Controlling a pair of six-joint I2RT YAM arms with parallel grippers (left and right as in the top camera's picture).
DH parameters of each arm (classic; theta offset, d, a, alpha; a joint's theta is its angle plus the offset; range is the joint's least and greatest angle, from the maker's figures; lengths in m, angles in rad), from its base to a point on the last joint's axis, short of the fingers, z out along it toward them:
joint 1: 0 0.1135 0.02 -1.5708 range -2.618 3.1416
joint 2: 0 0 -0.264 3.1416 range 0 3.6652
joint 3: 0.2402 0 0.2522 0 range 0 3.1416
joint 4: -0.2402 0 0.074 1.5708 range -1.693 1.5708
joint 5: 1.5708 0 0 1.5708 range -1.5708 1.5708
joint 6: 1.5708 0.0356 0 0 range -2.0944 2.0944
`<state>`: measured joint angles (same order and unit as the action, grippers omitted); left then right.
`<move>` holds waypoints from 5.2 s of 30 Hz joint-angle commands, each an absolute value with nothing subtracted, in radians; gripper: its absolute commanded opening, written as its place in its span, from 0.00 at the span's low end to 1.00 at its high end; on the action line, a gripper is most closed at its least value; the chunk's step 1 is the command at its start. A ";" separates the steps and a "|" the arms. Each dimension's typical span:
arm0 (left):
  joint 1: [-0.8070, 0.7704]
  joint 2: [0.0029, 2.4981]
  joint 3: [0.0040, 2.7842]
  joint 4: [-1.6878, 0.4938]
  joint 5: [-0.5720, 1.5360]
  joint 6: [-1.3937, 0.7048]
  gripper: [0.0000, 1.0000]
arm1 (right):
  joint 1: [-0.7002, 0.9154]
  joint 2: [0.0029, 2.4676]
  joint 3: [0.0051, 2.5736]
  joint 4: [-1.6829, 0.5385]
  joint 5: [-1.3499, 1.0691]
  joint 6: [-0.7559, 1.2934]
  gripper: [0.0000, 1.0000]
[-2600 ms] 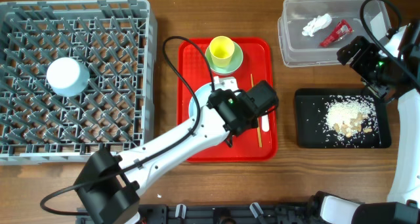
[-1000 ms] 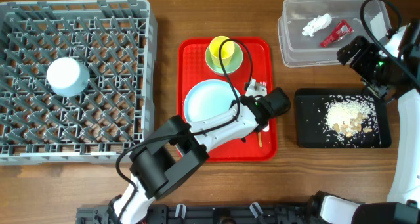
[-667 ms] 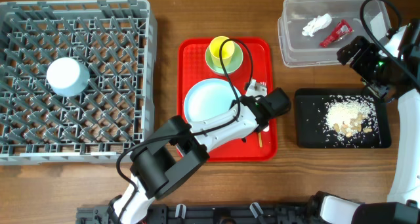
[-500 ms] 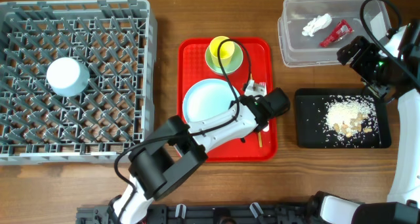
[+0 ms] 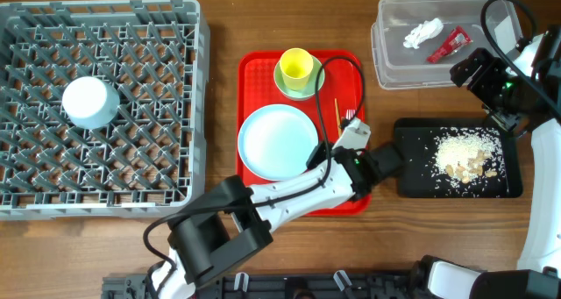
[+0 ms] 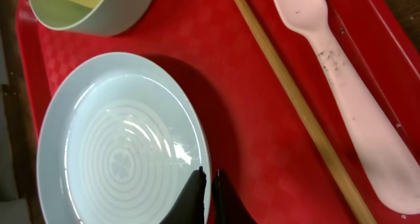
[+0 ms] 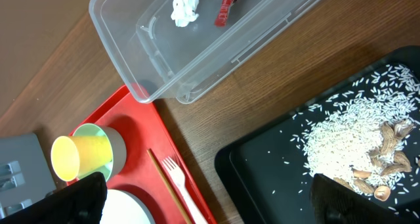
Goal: Sort waste into correct bins and load items into the dishwasher rack
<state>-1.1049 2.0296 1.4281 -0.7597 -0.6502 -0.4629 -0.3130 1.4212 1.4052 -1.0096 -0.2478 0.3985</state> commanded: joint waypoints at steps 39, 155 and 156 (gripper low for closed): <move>0.564 1.131 1.509 -1.377 0.067 -0.644 1.00 | 0.507 1.668 1.202 -0.881 -0.218 0.693 0.93; 0.423 1.167 1.505 -1.380 0.375 -0.380 1.00 | 0.564 1.939 1.866 -0.564 -0.492 0.757 0.87; 0.370 1.169 1.505 -1.370 0.377 -0.373 1.00 | 0.536 1.916 1.866 -0.592 -0.494 0.757 0.89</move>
<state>0.4828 1.1633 1.5021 -1.3933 0.2718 -0.4915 0.5968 2.0281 1.8339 -0.5533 -0.4015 0.8124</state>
